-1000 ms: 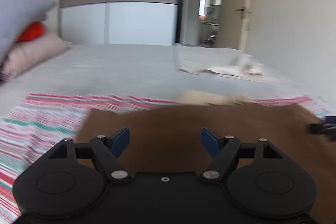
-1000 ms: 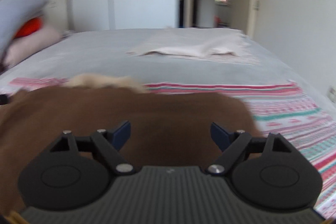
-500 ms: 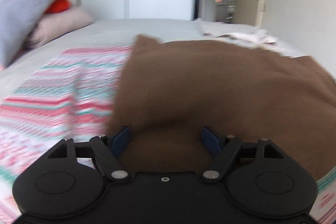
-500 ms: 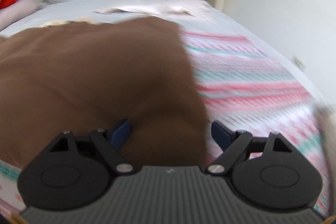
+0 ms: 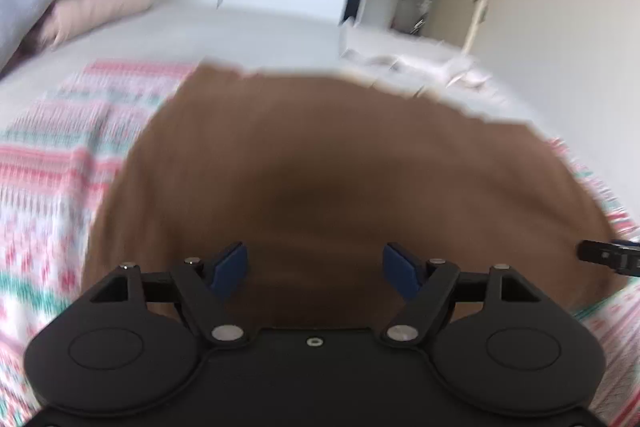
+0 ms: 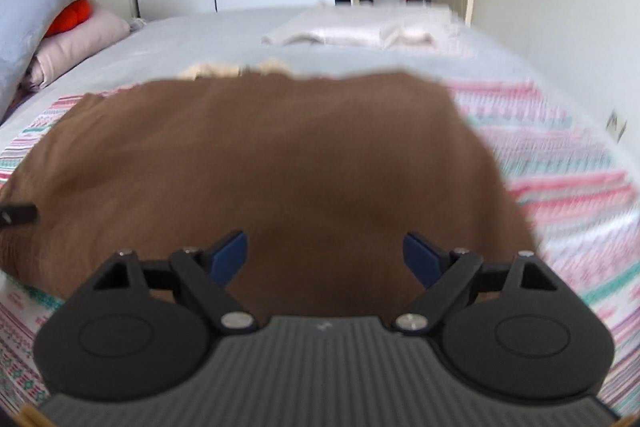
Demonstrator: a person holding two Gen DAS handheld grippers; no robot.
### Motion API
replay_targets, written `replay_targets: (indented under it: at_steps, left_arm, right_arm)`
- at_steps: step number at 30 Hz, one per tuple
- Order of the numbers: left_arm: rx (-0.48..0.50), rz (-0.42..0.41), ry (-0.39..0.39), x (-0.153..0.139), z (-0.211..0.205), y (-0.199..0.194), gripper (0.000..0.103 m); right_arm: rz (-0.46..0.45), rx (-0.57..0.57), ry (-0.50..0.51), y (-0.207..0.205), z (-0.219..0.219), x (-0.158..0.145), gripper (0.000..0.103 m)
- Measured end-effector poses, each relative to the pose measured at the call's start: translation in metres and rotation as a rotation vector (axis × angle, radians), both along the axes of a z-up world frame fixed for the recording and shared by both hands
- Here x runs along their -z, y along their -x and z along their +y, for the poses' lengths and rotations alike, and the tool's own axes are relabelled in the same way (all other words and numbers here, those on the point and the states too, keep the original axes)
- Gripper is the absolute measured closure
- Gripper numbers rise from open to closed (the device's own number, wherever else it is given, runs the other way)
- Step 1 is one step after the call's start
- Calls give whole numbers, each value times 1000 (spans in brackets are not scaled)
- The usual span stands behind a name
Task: Fold large clothes
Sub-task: 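Open both tools and release the folded jacket on the bed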
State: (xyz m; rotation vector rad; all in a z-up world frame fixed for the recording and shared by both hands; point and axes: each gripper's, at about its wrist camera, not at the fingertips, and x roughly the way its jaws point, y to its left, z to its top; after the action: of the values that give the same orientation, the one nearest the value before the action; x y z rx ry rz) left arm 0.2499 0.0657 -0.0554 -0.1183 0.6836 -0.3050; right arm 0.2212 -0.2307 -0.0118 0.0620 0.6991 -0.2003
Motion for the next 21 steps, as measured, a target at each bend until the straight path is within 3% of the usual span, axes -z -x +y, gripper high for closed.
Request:
replay_targets:
  at_steps: [2,6,10,14,21]
  left_arm:
    - [5,2,-5,10,14,2,29]
    - [22,32,19,-2,41,12,30]
    - [-100,49,152,-15,68,32,27]
    - [-164,72,298,-14,101,51,12]
    - [-255,206,585,2,142,44,11]
  right_arm:
    - [25,40,-44,3,-9,18,17]
    - [6,50,-133,29,-29,30,18]
    - [35,51,-88,37,-26,14,12]
    - [46,30,-19,48,-20,7,8]
    - [40,87,-16,60,-22,6,4]
